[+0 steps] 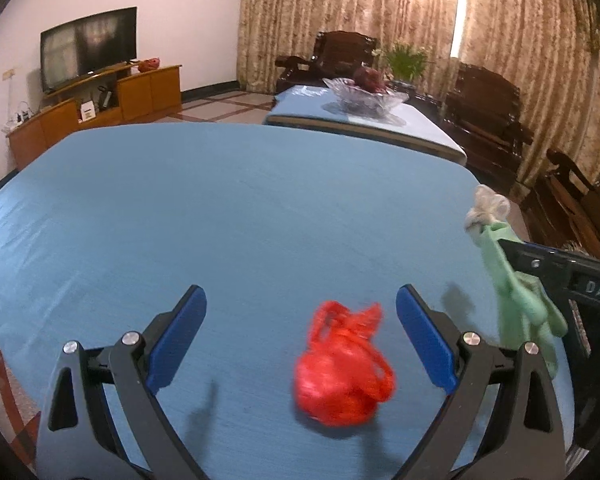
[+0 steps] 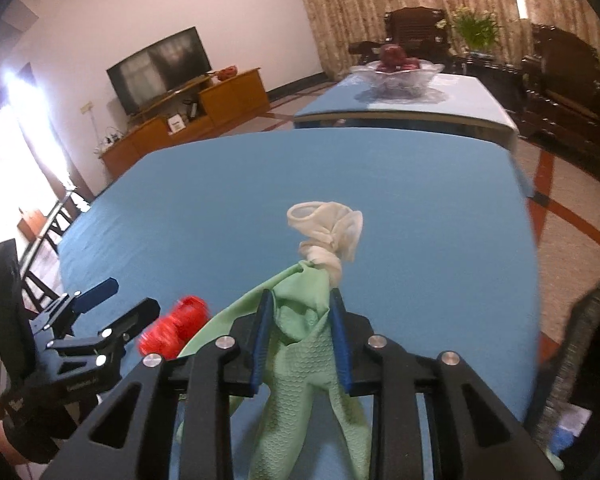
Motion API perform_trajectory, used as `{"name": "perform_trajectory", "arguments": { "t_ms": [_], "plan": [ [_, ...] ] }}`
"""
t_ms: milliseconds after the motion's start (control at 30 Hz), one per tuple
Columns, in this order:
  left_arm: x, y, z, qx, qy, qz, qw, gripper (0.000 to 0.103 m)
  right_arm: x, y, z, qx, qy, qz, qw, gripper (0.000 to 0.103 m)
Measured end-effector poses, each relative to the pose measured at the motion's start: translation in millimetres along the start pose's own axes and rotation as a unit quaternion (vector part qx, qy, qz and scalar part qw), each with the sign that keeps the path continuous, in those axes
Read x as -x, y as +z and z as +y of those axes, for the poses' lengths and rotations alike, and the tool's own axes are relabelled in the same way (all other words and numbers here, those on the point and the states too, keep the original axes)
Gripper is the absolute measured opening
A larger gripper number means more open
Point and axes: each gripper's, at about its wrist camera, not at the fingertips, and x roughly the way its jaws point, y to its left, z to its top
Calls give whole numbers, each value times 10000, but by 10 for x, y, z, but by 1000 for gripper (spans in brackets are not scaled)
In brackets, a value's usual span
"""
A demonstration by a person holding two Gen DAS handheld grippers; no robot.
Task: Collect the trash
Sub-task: 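Grasp the other green glove with the right tool while the left tool reaches toward the red mesh bag, then grasp the red mesh bag with the left tool while the right tool carries the glove toward the bin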
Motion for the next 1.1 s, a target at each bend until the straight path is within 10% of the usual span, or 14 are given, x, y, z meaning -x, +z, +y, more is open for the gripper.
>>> {"name": "perform_trajectory", "arguments": {
  "t_ms": [267,467,567,1100],
  "plan": [
    [-230,-215,-225,-1,129,267,9996,91,135,-148,-165,-86,-188,-58,9998,28],
    [-426,-330,-296,-108,162,676,9975,45,159,-182,-213,-158,-198,-76,9997,28],
    [-399,-324,-306,-139,193,633,9977,40,179,-173,-214,-186,-224,-65,9996,28],
    [457,370,-842,-394,-48,-212,9990,36,949,115,-176,-171,-394,-671,9968,28]
  ]
}}
